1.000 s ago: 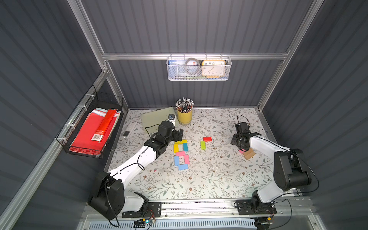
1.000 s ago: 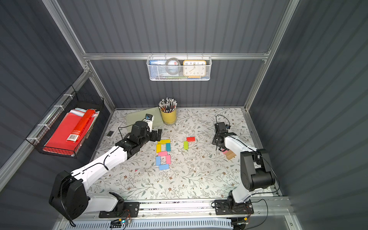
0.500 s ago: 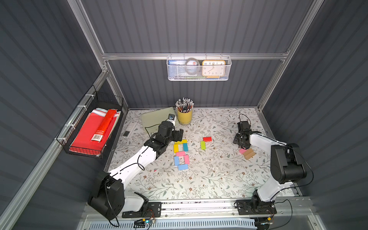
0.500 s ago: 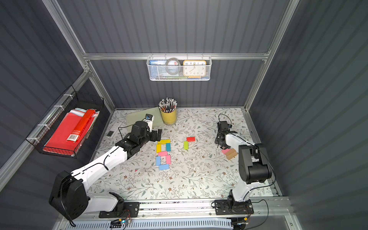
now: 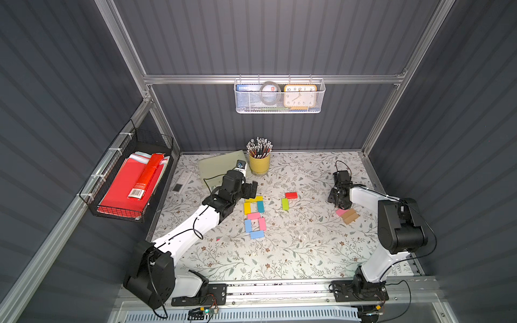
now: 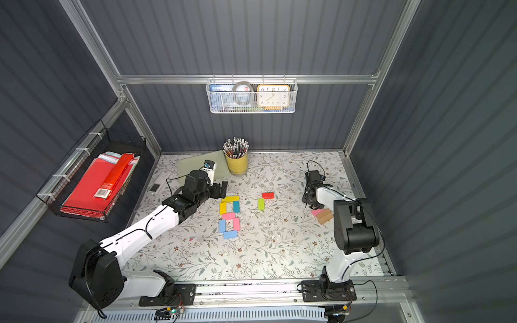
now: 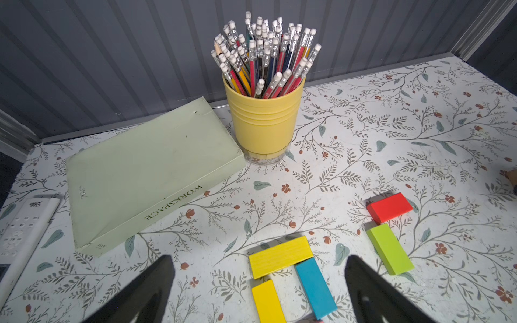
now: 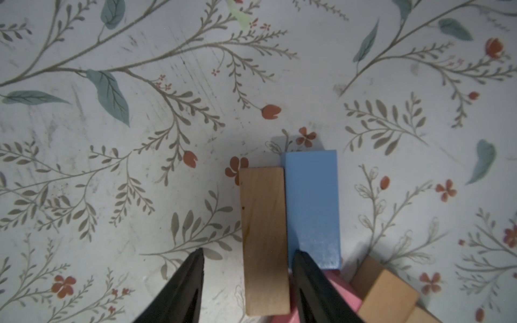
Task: Assemble the number 8 with building blocks
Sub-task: Pick up the building block from the center of the board.
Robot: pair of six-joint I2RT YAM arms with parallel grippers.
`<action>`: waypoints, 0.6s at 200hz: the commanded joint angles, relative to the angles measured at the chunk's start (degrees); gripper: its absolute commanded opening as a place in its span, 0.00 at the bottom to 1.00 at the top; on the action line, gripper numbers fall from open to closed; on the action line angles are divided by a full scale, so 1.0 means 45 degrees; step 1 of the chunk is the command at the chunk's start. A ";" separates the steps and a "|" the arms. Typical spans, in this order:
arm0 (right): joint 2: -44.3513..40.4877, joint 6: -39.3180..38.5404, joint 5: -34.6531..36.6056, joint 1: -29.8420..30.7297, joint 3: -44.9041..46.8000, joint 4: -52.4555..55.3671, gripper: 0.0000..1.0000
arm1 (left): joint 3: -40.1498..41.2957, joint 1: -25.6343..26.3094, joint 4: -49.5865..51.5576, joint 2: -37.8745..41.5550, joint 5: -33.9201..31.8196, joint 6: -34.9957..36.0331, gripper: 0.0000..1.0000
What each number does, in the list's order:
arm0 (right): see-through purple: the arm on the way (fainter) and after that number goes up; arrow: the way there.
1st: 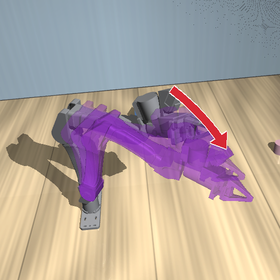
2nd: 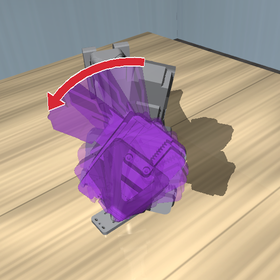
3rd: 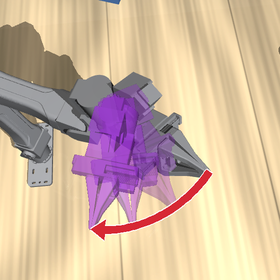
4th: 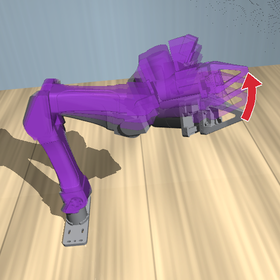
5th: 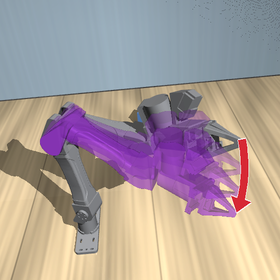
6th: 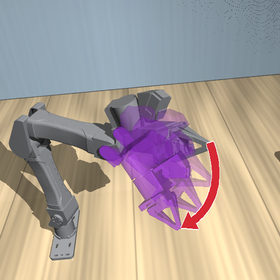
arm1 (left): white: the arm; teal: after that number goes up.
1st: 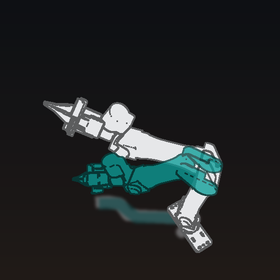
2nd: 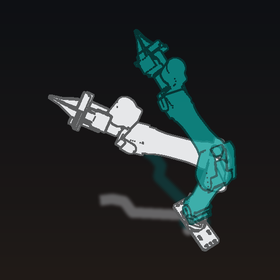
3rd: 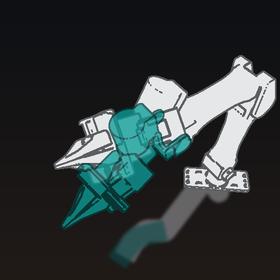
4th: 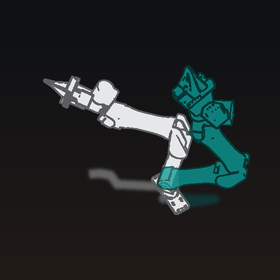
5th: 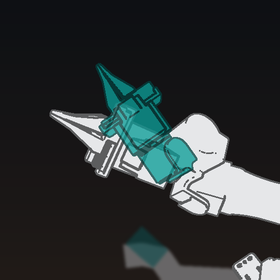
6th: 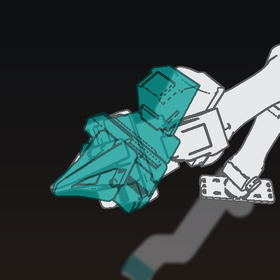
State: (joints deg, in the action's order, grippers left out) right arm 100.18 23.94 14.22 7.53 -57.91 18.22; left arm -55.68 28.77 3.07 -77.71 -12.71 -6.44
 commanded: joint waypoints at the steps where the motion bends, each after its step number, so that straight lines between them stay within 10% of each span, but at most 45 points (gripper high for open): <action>1: 0.0348 -0.0104 -0.0138 -0.0052 -0.0119 0.0058 0.55 | 0.0147 -0.0066 -0.0118 0.0238 0.0035 -0.0064 0.99; 120: -0.0167 0.0256 -0.0638 -0.0052 0.0110 0.0336 0.49 | 0.0116 -0.0066 -0.0106 0.0223 0.0112 -0.0103 0.99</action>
State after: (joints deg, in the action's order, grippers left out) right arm 100.62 24.10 12.93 7.49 -58.28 17.26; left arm -55.68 28.77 3.07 -77.71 -12.69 -6.44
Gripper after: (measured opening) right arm 0.489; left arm 0.992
